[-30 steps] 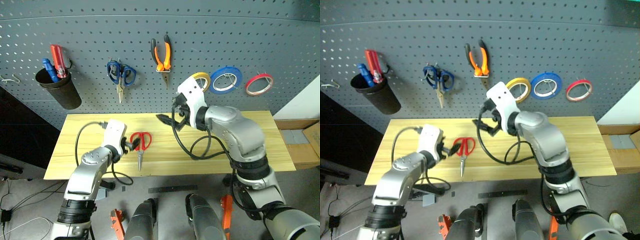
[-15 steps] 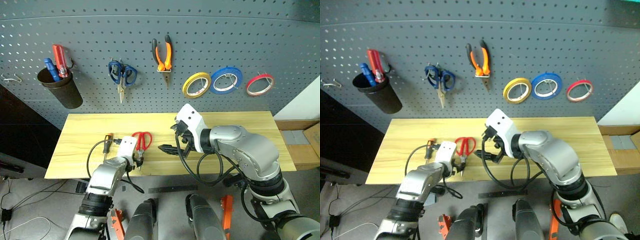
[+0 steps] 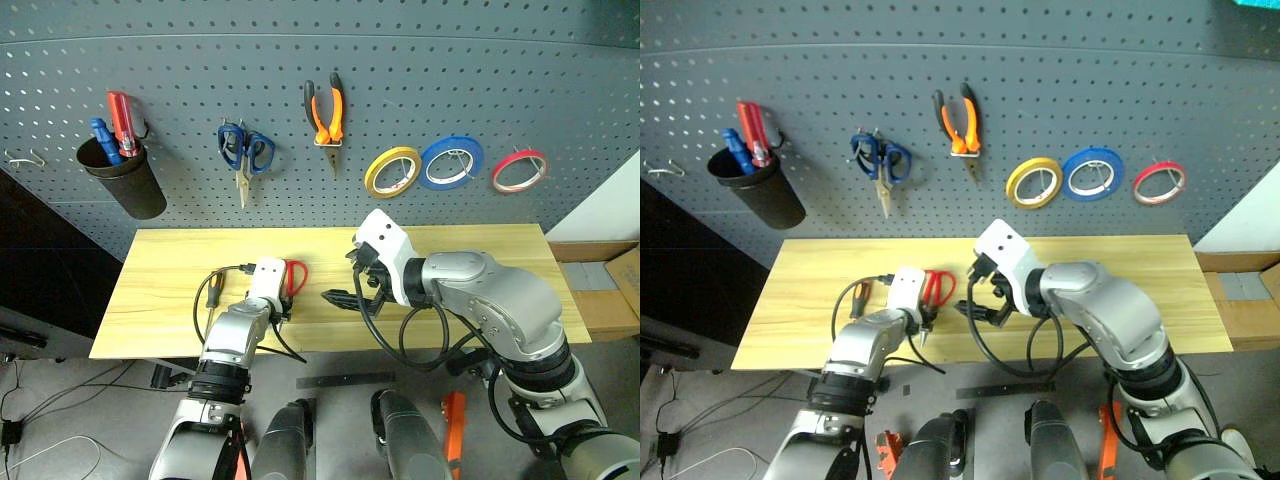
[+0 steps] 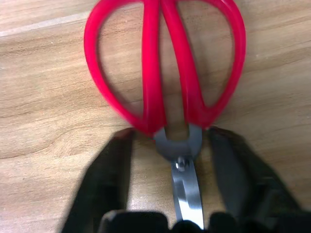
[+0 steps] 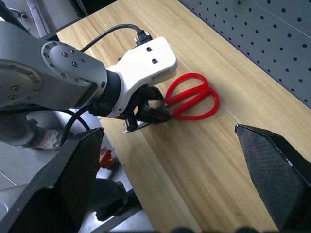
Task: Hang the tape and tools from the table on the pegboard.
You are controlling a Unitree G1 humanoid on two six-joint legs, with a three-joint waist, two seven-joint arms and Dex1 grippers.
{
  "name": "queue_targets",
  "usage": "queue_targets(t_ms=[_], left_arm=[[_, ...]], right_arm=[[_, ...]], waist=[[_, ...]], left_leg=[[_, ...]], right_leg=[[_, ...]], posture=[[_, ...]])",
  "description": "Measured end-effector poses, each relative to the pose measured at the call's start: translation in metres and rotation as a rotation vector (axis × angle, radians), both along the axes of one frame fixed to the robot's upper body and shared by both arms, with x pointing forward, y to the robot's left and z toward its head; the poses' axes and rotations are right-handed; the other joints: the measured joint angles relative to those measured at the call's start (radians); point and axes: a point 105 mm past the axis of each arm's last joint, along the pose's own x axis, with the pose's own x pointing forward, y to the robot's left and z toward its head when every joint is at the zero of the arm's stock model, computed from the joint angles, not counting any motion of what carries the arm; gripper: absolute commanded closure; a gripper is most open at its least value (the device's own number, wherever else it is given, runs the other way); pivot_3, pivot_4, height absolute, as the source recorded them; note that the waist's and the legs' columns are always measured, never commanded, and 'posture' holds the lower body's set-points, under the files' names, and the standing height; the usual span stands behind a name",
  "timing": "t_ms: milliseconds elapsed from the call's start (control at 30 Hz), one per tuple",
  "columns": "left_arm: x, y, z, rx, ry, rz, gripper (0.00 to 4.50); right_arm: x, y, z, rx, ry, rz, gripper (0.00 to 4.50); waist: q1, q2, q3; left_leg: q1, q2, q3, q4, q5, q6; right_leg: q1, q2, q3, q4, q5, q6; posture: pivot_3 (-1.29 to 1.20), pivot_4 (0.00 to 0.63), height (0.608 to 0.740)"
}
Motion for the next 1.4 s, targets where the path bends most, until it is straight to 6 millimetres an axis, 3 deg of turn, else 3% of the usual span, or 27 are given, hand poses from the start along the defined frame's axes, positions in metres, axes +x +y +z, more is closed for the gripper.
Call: queue_targets(t_ms=[267,400,600,667,833,1133,1400], left_arm=[[-0.006,0.011,0.001,-0.084,-0.092,0.062,3.49],[-0.008,0.021,0.021,-0.033,-0.227,0.024,3.49],[-0.031,0.034,0.047,0.107,-0.441,-0.102,3.49],[-0.044,0.032,0.066,0.133,-0.58,-0.145,3.49],[-0.053,0.031,0.125,0.226,-0.859,-0.196,3.49],[-0.034,0.02,0.183,0.178,-1.053,-0.21,3.49],[-0.015,0.022,0.181,0.161,-1.012,-0.215,3.49]], right_arm=[[0.005,-0.009,0.001,-0.02,-0.025,-0.029,0.0],[0.006,-0.014,0.003,-0.029,-0.069,-0.031,0.0],[0.0,-0.018,0.016,0.017,-0.257,0.024,0.0],[-0.008,-0.016,0.022,0.043,-0.31,0.093,0.0],[-0.009,-0.015,0.038,0.098,-0.385,0.123,0.0],[0.004,-0.015,0.048,0.119,-0.421,0.107,0.0],[0.008,-0.014,0.047,0.126,-0.417,0.089,0.0]], waist=[[0.0,0.0,0.0],[-0.001,0.0,0.0],[0.0,0.0,0.0],[0.0,-0.001,0.0],[0.004,-0.001,-0.001],[0.012,-0.002,-0.002],[0.012,-0.002,-0.002]], left_leg=[[-0.001,0.0,0.0,0.0,0.0,0.0],[-0.001,0.0,0.0,-0.001,0.0,0.0],[-0.001,0.001,0.002,-0.001,-0.001,-0.001],[-0.001,0.003,0.002,-0.002,-0.001,0.0],[-0.001,0.005,0.002,0.0,-0.001,0.0],[-0.001,0.004,0.003,0.0,-0.001,0.0],[-0.001,0.004,0.003,0.0,-0.001,0.0]], right_leg=[[0.0,0.0,0.0,-0.001,0.0,0.0],[0.0,0.0,0.0,-0.002,0.0,0.0],[0.0,0.0,0.001,-0.005,0.0,0.0],[0.0,-0.002,0.001,-0.007,0.0,0.0],[0.001,0.0,0.0,-0.007,0.001,-0.001],[0.001,0.005,0.0,-0.007,0.002,-0.001],[0.001,0.005,0.0,-0.006,0.002,-0.001]], posture=[[-0.13,0.223,0.74],[-0.14,0.223,0.74],[-0.13,0.222,0.74],[-0.12,0.219,0.74],[-0.11,0.205,0.74],[-0.1,0.202,0.74],[-0.12,0.21,0.74]])
